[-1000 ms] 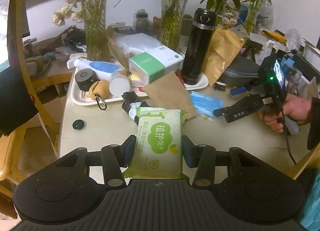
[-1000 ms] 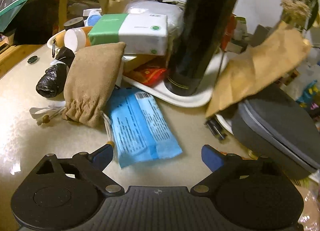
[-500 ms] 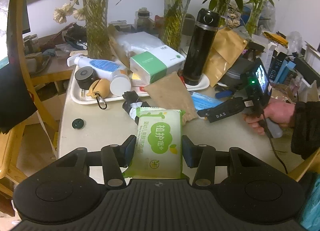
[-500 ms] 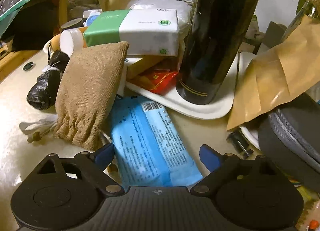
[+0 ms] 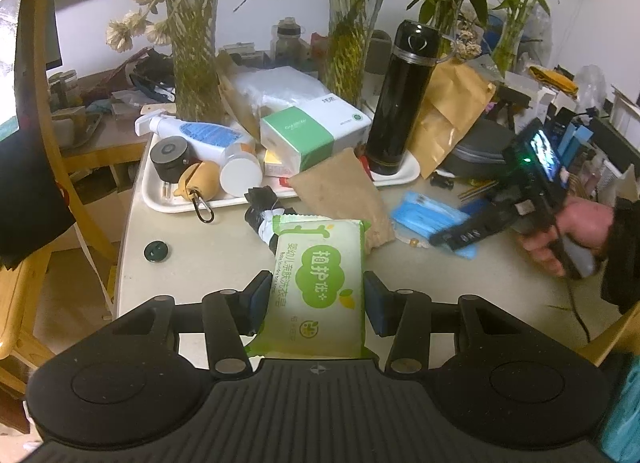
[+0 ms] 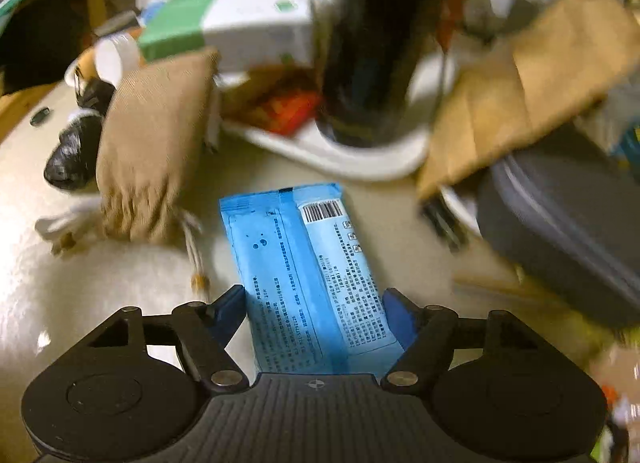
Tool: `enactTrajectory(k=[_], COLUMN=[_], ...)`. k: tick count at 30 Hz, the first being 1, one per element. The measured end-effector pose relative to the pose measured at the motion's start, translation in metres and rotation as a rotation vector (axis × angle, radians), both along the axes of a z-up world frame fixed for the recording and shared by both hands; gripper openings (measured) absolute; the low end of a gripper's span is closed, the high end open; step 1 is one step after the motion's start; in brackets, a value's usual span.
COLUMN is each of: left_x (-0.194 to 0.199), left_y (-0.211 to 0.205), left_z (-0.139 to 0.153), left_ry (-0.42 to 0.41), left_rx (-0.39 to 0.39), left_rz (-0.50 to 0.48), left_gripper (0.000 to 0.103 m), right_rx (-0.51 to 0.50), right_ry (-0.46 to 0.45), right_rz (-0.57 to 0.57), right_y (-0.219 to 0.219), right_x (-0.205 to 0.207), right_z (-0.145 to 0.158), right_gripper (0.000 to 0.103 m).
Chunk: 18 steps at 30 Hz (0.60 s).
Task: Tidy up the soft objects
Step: 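Grasp the blue wipes packet with the right gripper while the left holds the green packet, then lift the blue packet with the right gripper while the left carries the green packet to the box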
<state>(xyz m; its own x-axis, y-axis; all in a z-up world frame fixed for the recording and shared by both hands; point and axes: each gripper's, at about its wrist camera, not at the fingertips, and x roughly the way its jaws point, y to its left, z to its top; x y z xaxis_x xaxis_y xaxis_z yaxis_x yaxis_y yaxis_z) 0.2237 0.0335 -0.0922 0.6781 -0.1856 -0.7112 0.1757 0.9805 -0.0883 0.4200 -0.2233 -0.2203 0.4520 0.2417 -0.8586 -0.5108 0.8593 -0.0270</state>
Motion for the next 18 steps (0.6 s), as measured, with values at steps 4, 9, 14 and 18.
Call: enactTrajectory(k=[4,9,14,18], left_x=[0.0,0.002,0.004,0.005], left_y=[-0.002,-0.001,-0.004,-0.006], left_z=[0.003,0.004,0.001,-0.003], left_ry=[-0.012,-0.022,-0.036,-0.041], left_rx=[-0.003,-0.004,-0.001,0.027], left_rz=[0.0,0.002,-0.02,-0.03], left_gripper=[0.047,0.047,0.047,0.047], right_rx=[0.017,0.005,0.02,0.007], right_ry=[0.092,0.005,0.017,0.01], right_rz=[-0.03,0.046,0.057,0.076], right_y=[-0.015,-0.014,-0.012,-0.01], right_x=[-0.006,-0.014,-0.016,-0.024], right_z=[-0.003,-0.006,0.0,0.013], right_gripper=[0.078,0.081,0.067,0.065])
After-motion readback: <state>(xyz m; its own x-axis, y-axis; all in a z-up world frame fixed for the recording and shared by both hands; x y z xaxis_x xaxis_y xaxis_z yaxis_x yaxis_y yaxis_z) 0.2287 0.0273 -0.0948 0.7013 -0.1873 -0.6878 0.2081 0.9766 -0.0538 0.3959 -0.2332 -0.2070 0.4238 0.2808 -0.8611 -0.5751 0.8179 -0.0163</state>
